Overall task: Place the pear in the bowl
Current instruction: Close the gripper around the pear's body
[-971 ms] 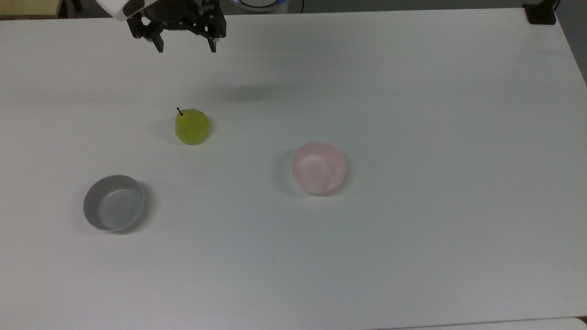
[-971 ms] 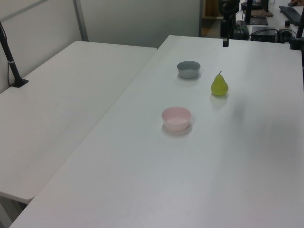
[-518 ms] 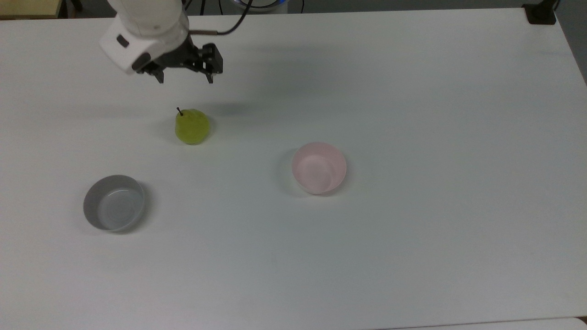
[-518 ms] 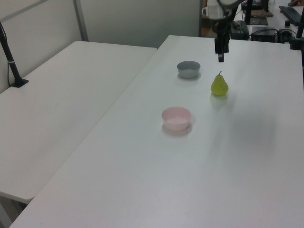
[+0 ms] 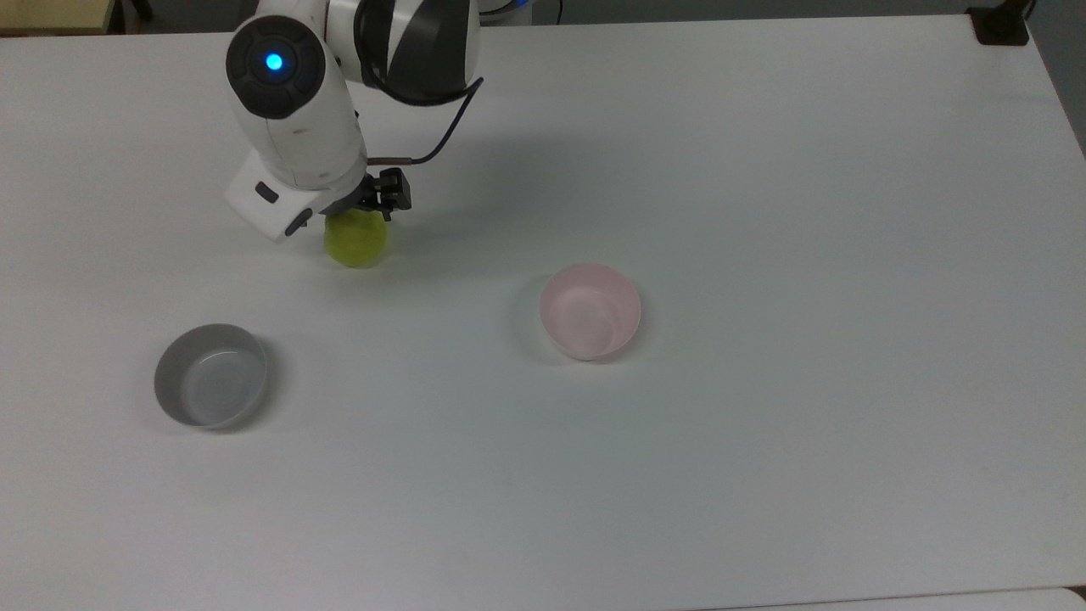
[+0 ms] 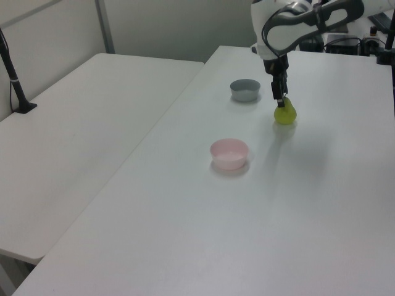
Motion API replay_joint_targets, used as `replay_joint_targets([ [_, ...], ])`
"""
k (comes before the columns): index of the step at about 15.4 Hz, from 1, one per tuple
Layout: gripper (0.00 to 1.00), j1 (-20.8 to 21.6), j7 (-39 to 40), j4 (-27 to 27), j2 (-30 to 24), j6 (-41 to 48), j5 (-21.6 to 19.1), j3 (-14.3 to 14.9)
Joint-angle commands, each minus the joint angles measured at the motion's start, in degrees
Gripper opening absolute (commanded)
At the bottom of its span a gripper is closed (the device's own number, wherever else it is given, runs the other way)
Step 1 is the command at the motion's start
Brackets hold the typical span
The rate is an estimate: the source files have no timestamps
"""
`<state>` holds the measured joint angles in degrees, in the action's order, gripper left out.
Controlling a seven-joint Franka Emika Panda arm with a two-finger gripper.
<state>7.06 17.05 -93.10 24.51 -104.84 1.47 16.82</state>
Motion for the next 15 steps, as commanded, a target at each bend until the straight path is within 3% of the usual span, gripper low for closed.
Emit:
replay_joint_targets([
  [1, 1.00, 2.08, 1.24, -2.17, 1.15, -3.25, 0.82, 1.11],
  [3, 0.97, 2.17, 1.24, -3.05, 1.68, -4.14, 0.90, 1.02],
  [4, 0.90, 2.17, 1.24, -3.40, 1.94, -4.40, 1.77, 0.85],
  [8, 0.50, 1.90, 2.20, -3.40, 1.86, -4.32, 2.14, 0.76],
  [11, 0.42, 2.08, 2.11, -3.32, 1.16, -3.70, 2.13, 0.76],
  [15, 0.40, 2.25, 1.33, -2.70, -3.32, -0.98, 1.17, 0.76],
])
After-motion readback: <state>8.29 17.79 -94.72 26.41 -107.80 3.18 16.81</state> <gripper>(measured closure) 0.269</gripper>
